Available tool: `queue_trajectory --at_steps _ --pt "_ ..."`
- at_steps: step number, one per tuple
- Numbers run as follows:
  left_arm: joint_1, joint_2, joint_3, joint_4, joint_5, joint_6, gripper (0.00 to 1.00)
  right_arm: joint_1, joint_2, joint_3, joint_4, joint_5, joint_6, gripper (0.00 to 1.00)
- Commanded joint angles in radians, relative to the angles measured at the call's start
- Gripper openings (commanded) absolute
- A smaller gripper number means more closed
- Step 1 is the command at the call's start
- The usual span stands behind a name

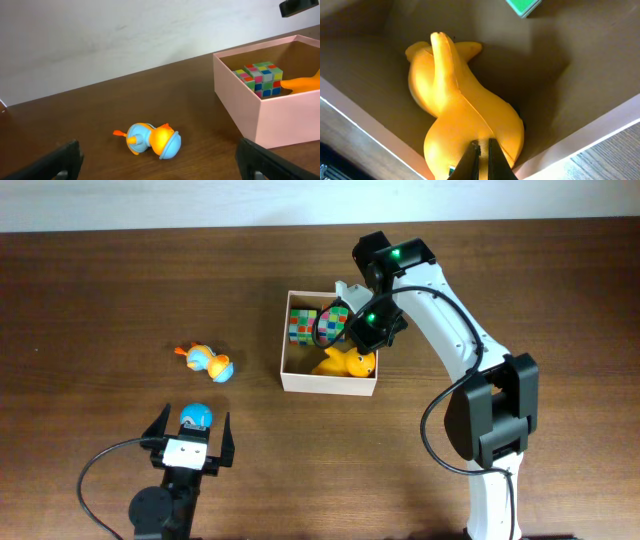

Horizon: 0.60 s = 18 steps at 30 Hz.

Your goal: Pack container

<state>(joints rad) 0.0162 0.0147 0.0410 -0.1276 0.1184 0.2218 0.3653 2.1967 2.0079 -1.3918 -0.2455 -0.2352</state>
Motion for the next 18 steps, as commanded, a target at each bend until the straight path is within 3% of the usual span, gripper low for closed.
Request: queue_trajectory --at_steps 1,7,16,18 --pt "0.006 -0.009 -0.007 0.002 -0.007 0.011 0.99 0.002 0.022 -0.036 0.013 0.023 -0.001 0.04" --pt "0.006 -0.009 -0.007 0.002 -0.007 0.011 0.99 0.002 0.022 -0.115 0.07 0.022 -0.003 0.04" --pt "0.006 -0.009 -0.007 0.002 -0.007 0.011 0.99 -0.001 0.022 -0.094 0.079 0.022 -0.012 0.04" --pt "0.006 -0.009 -0.007 0.002 -0.008 0.011 0.99 -0.001 0.022 -0.077 0.075 0.022 -0.012 0.11"
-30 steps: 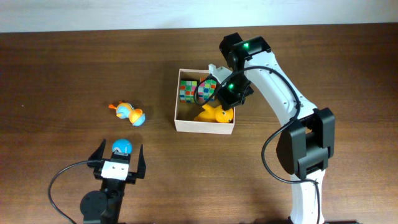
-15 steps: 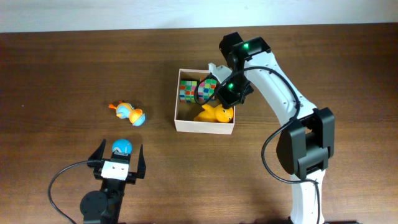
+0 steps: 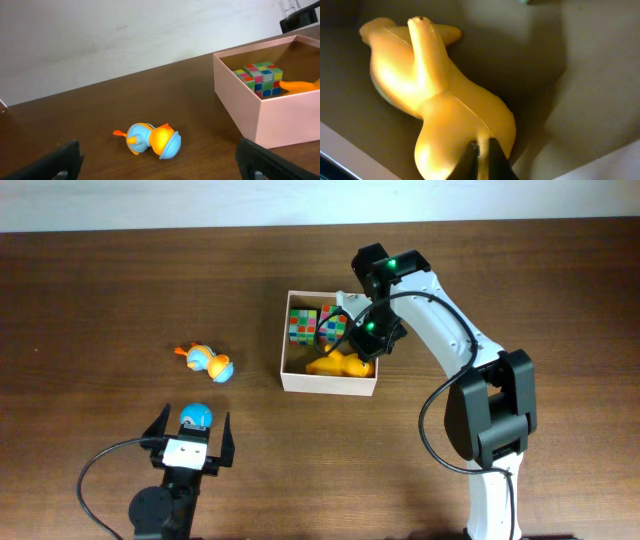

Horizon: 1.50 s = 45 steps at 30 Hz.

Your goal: Pack container

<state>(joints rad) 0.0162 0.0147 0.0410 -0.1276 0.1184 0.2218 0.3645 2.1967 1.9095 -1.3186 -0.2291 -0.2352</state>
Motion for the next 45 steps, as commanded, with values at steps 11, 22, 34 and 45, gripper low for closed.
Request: queue_trajectory --at_steps 11,22,34,45 --pt "0.006 -0.009 -0.007 0.002 -0.007 0.011 0.99 0.0 0.022 0.206 -0.078 0.005 -0.011 0.7" --pt "0.006 -0.009 -0.007 0.003 -0.007 0.011 0.99 0.001 0.022 0.211 -0.106 0.006 -0.012 0.7" --pt "0.006 -0.009 -0.007 0.002 -0.007 0.011 0.99 0.003 0.022 0.285 -0.194 -0.041 -0.012 0.66" --pt "0.006 -0.009 -0.007 0.002 -0.007 0.011 0.99 -0.02 0.021 0.466 -0.244 0.064 0.171 0.69"
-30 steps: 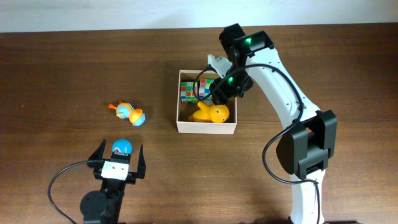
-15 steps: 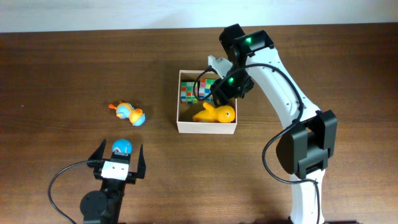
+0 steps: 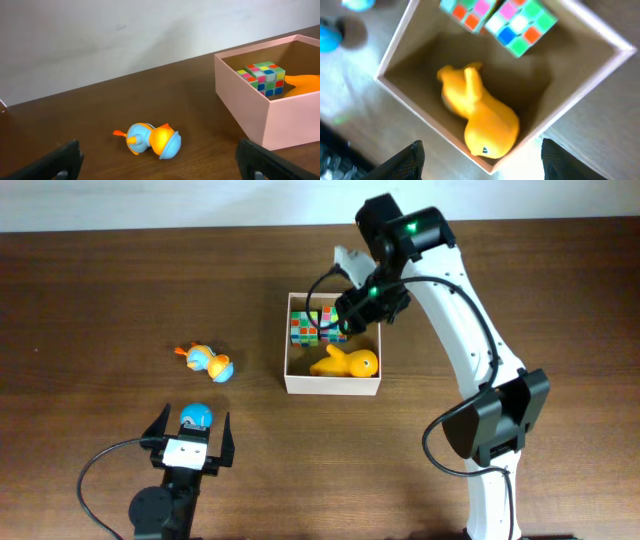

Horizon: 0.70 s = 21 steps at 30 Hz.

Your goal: Pack container

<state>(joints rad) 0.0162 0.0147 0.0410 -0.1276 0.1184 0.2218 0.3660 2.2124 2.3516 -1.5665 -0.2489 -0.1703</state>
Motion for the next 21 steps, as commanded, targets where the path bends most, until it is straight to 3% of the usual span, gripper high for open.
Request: queue_trajectory --at_steps 1,9,21 --pt "0.006 -0.009 -0.007 0.002 -0.007 0.011 0.99 -0.036 0.005 0.024 0.004 0.117 0.146 0.69" --pt "0.006 -0.009 -0.007 0.002 -0.007 0.011 0.99 -0.237 0.005 0.021 -0.001 0.336 0.439 0.71" --pt "0.006 -0.009 -0.007 0.002 -0.007 0.011 0.99 -0.312 0.006 0.006 0.008 0.339 0.465 0.75"
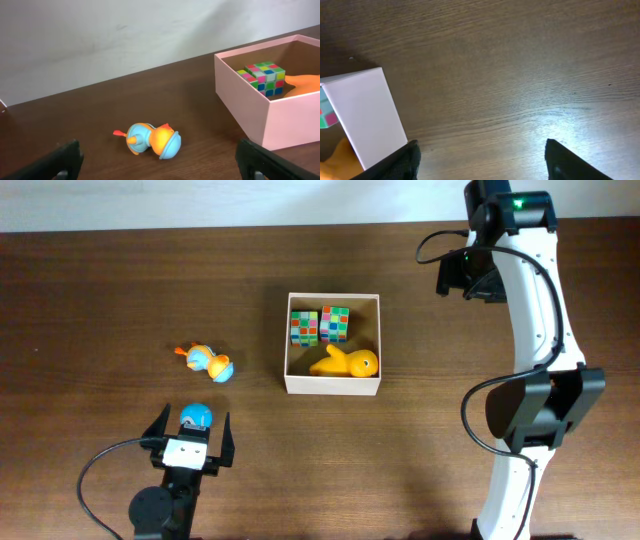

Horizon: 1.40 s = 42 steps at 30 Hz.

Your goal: Pack container

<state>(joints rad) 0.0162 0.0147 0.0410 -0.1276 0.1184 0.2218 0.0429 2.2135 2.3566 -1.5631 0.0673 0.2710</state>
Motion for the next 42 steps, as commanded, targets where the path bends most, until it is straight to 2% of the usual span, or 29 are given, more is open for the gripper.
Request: queue_trajectory --at_steps 1,9,11,12,18,22,27,33,36,37,39,42 --pt "0.006 -0.009 -0.007 0.002 -0.007 0.011 0.99 0.011 0.005 -0.006 0.005 0.023 0.024 0.75" --pt "0.006 -0.009 -0.007 0.003 -0.007 0.011 0.99 -0.011 0.005 -0.142 0.077 0.016 0.011 0.87" --pt "0.006 -0.009 -0.007 0.003 -0.007 0.011 0.99 -0.011 0.005 -0.185 0.09 0.016 -0.024 0.93" --pt "0.006 -0.009 -0.007 0.003 -0.007 0.011 0.99 -0.011 0.005 -0.199 0.09 0.019 -0.031 1.0" --pt "0.006 -0.009 -0.006 0.041 -0.006 0.011 0.99 -0.011 0.005 -0.231 0.09 0.021 -0.03 0.99" --pt "0.006 -0.008 0.016 0.072 0.107 -0.001 0.99 -0.011 0.005 -0.231 0.091 0.02 -0.03 0.99" --pt "0.006 0.055 0.134 -0.017 0.097 -0.018 0.99 -0.011 0.005 -0.231 0.091 0.02 -0.03 0.99" --pt "0.006 0.373 0.459 -0.154 0.04 0.005 0.99 -0.011 0.005 -0.231 0.091 0.02 -0.03 0.99" --pt "0.006 0.594 0.677 -0.315 0.03 0.006 0.99 -0.011 0.005 -0.231 0.091 0.02 -0.03 0.99" --pt "0.006 0.763 0.833 -0.438 0.031 0.005 0.99 -0.011 0.005 -0.231 0.091 0.02 -0.03 0.99" --pt "0.006 0.911 0.968 -0.546 0.039 0.005 0.99 -0.011 0.005 -0.231 0.091 0.02 -0.03 0.99" --pt "0.006 1.098 1.145 -0.698 0.124 0.004 0.99 -0.011 0.005 -0.231 0.091 0.02 -0.03 0.99"
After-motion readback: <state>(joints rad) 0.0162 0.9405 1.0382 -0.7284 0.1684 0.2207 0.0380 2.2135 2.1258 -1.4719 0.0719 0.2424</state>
